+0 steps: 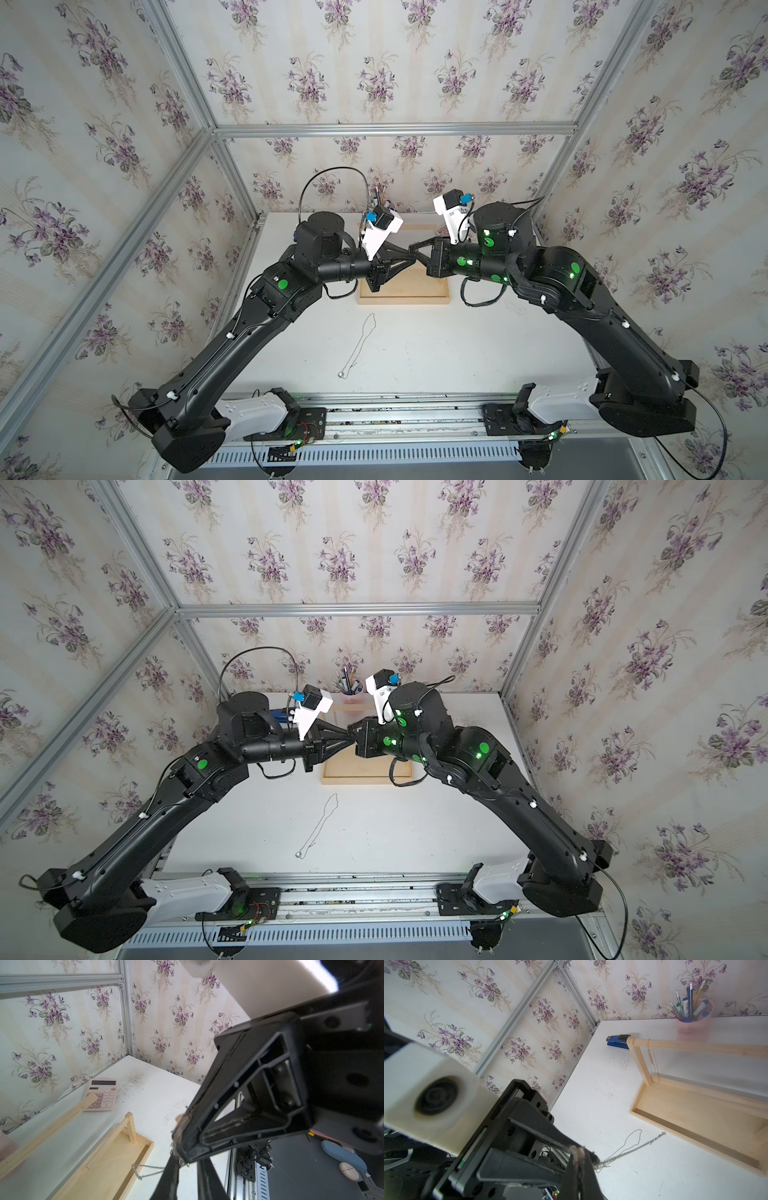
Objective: Hang the necklace on the jewelry display stand
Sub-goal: Adjust the necklace.
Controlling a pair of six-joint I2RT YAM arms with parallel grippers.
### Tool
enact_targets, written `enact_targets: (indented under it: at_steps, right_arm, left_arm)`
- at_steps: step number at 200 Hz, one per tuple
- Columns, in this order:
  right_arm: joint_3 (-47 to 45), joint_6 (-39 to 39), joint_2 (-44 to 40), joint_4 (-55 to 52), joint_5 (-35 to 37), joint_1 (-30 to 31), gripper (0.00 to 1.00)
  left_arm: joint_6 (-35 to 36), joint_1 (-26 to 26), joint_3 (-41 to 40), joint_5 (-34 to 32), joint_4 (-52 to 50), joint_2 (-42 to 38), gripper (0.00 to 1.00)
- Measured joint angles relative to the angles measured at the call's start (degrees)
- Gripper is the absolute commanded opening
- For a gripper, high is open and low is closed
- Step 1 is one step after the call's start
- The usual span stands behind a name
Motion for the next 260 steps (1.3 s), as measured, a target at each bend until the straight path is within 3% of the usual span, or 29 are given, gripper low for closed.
enact_targets:
  at_steps: [25,188,230,260]
  right_arm:
    - [-0.46,0.44,-0.04,0.92,-0.07,0.0,0.0]
    - [-3.1,0.63,-1.99,3.02,-1.31,0.0,0.02]
    - [-4.44,0.61,-2.97,4.37,-1.79,0.0,0.31]
    - [-5.25,0.61,-4.85,5.55,-1.66,-0.11,0.34]
  left_arm:
    - [0.02,0.04,0.39,0.0,-0.85,0.04,0.0]
    - [0.39,-0.02,-0.37,-0.79,-0.31,-0.66,0.0]
    - [-0.07,0.0,-0.39,-2.34,0.09,-0.66,0.0]
    - [-0.5,0.04,-0.39,-2.38,0.52,-0.66,0.0]
